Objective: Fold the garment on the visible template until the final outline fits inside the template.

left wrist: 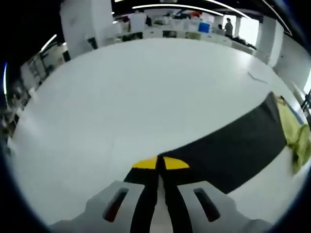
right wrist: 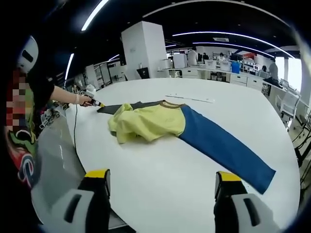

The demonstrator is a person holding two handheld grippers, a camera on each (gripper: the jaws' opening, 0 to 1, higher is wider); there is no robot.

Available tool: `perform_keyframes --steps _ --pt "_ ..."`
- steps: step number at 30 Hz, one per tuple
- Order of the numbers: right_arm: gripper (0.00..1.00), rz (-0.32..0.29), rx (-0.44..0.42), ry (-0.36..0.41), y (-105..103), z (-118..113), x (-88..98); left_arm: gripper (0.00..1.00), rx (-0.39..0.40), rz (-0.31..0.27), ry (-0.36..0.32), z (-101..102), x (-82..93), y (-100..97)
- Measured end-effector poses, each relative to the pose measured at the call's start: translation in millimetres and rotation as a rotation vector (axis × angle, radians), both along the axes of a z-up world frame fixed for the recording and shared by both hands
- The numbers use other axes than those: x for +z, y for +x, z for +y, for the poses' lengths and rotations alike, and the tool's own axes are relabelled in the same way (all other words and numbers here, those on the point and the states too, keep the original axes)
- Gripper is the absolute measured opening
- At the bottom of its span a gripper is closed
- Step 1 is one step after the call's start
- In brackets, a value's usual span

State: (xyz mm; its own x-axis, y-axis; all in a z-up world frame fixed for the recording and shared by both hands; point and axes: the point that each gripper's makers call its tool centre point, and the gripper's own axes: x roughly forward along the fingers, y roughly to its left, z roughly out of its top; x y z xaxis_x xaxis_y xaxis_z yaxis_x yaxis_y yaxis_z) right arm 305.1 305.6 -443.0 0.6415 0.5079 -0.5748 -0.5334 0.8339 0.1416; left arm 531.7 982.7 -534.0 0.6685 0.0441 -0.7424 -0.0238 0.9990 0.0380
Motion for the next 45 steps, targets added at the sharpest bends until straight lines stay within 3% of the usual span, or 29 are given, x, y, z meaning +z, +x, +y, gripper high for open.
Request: perform_keyframes --steps 6,15,21,27,32,37,45 --pt "0.89 0.0 0.005 0.0 1 0 -0.6 0.08 -0.013 -0.004 0.031 1 1.4 0.0" --pt "0.88 -0.003 0.012 0.01 0 2 -0.9 0.33 -0.041 -0.061 0.059 3 16.1 6.9" --pt "0.88 -0.013 0.016 0.015 -1 2 0.3 0.49 -0.065 -0.092 0.043 -1 20.3 9.5" --pt "0.88 -0.031 0.012 0.024 0 0 2.9 0.54 -0.069 -0.118 0.012 -1 31.6 3.6" --pt "0.88 -0.041 0.012 0.034 0 0 2.5 0.55 -0.064 -0.142 -0.003 -5 47.1 -16.8" --pt "0.88 -0.059 0.014 0.049 2 2 4.5 0.56 -0.093 -0.177 -0.018 -26 66.6 -23.4" --pt "0.87 -0.077 0.021 0.065 0 6 7.4 0.55 -0.163 -0.217 -0.047 -66 81.8 -37.4"
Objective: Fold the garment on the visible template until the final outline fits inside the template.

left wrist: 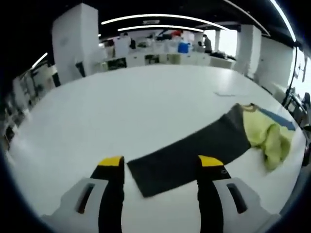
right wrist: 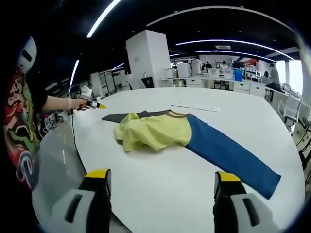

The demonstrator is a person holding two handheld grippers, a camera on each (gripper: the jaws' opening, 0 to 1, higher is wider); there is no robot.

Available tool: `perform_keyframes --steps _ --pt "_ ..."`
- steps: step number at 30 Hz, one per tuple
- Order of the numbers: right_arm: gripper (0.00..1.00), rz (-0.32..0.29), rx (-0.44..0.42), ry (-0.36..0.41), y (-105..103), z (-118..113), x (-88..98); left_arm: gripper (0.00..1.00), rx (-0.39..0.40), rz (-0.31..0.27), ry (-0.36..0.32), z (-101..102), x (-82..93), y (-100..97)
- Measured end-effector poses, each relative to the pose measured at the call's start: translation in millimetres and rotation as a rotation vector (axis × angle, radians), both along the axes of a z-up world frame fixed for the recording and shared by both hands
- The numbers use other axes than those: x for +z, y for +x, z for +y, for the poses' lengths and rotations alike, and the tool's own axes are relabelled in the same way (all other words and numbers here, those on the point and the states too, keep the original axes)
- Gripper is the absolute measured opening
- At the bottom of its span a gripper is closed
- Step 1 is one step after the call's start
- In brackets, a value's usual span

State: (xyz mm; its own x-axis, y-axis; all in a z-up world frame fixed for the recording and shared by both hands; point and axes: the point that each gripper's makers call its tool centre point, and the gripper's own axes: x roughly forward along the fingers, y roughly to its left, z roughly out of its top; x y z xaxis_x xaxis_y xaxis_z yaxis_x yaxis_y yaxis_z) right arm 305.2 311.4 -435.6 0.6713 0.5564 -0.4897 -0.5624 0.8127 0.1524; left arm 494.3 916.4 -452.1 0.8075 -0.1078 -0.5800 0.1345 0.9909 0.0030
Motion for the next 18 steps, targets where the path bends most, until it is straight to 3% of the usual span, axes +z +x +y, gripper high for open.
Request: perform_keyframes --steps 10,18 --pt "0.87 -0.028 -0.012 0.023 1 -3 5.9 0.55 -0.094 -0.011 -0.021 -48 3.7 -0.8" --pt "0.87 -0.027 -0.022 0.039 -2 -12 0.4 0.54 -0.237 0.001 -0.071 -112 8.3 -19.8"
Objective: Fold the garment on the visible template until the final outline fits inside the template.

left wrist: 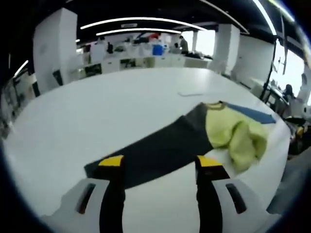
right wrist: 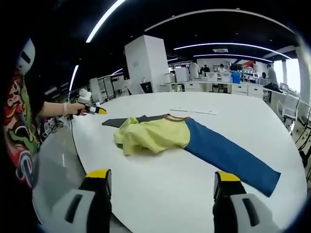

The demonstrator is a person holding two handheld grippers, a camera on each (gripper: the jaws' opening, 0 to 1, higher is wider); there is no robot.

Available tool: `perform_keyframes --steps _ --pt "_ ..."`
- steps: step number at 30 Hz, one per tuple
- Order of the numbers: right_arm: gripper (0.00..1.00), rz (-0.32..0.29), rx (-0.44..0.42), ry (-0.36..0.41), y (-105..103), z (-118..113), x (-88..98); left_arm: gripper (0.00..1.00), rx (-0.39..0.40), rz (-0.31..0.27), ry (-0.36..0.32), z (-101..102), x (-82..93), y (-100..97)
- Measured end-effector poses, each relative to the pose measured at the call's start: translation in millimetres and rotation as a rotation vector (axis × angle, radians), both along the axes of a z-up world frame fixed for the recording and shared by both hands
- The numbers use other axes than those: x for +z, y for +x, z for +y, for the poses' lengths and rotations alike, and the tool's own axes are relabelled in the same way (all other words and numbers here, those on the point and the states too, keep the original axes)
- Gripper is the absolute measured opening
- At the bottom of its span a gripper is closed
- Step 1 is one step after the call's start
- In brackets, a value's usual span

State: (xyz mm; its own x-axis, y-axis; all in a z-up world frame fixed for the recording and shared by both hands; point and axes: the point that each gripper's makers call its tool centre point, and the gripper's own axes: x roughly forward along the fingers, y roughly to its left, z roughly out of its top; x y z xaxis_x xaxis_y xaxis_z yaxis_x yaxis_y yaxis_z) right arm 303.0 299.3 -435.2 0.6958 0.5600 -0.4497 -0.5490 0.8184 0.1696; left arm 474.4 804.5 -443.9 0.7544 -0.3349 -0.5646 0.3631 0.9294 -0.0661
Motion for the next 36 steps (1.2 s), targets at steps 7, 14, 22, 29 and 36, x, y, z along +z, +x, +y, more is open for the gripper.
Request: perform_keyframes --steps 7,14,22,29,36 --pt "0.86 0.004 0.002 0.006 -1 -3 -2.9 0.53 -0.077 -0.009 -0.012 -39 3.5 -10.8" --pt "0.86 0.004 0.001 0.008 0 -3 -2.7 0.51 -0.138 -0.019 -0.036 -81 12.0 -26.3" --pt "0.86 0.006 0.001 0.011 -2 2 -3.6 0.49 -0.211 -0.015 -0.014 -108 2.7 -39.5" --pt "0.85 0.011 0.004 0.009 -5 7 -4.4 0.46 -0.257 -0.001 -0.044 -143 -4.7 -51.5" --pt "0.85 0.013 -0.003 0.008 -6 3 -4.5 0.39 -0.328 -0.015 -0.028 -172 -3.3 -65.9"
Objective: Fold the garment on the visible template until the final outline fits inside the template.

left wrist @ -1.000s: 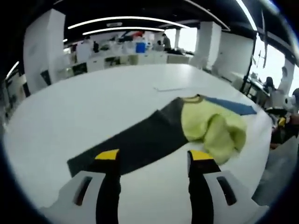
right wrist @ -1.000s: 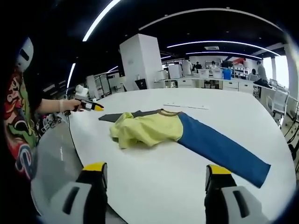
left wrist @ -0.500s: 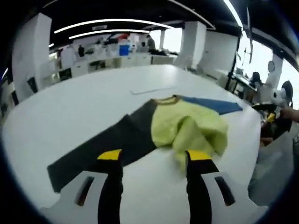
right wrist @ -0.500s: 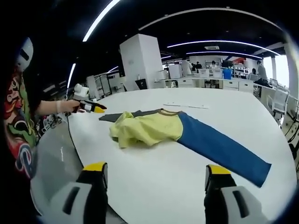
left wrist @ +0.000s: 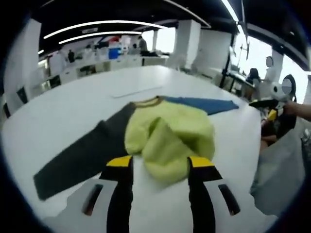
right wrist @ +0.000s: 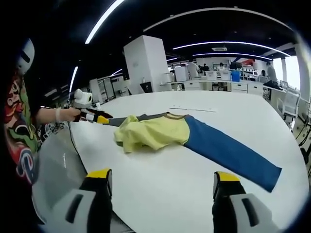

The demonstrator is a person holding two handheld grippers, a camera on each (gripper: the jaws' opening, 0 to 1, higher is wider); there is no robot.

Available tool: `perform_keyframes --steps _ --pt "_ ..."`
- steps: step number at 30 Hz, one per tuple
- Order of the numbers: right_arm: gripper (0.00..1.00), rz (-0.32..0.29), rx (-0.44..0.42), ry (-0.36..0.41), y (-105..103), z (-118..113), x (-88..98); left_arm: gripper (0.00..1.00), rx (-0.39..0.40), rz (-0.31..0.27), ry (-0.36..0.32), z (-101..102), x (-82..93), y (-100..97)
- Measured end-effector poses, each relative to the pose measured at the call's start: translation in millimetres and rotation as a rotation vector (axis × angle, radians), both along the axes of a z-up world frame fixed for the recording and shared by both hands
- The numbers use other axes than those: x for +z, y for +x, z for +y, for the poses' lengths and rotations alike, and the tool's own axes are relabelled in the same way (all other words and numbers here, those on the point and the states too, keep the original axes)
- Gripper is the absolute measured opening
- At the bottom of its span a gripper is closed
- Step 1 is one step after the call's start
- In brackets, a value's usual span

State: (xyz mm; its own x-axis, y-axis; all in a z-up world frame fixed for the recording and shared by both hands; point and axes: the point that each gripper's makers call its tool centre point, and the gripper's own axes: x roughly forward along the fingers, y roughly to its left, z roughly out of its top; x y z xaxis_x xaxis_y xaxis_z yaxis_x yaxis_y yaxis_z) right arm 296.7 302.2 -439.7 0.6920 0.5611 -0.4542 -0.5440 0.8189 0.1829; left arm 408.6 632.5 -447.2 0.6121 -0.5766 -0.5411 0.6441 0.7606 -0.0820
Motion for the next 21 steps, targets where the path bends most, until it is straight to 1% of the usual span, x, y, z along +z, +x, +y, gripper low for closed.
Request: perform_keyframes --steps 3,6,8,14,18,19,21 --pt "0.84 0.003 0.001 0.009 -1 2 -0.2 0.39 -0.041 0.003 0.024 -15 -5.6 -8.5" --pt "0.84 0.003 0.003 0.007 -1 3 -1.4 0.39 -0.065 0.009 0.029 -24 -11.2 -13.0" --pt "0.84 0.006 0.002 0.012 -1 4 -1.7 0.39 -0.078 0.012 0.034 -33 -13.6 -18.0" --pt "0.84 0.009 -0.005 0.013 -3 1 -2.6 0.38 -0.115 0.016 0.044 -50 -19.0 -23.6" --pt "0.84 0.013 -0.006 0.011 -4 1 -3.1 0.39 -0.136 0.024 0.052 -59 -24.5 -27.5" --pt "0.84 0.013 -0.009 0.012 -4 1 -3.0 0.39 -0.138 0.024 0.054 -57 -28.7 -27.8" --pt "0.84 0.013 -0.013 0.014 -5 0 -3.1 0.39 -0.139 0.021 0.056 -58 -31.3 -27.2"
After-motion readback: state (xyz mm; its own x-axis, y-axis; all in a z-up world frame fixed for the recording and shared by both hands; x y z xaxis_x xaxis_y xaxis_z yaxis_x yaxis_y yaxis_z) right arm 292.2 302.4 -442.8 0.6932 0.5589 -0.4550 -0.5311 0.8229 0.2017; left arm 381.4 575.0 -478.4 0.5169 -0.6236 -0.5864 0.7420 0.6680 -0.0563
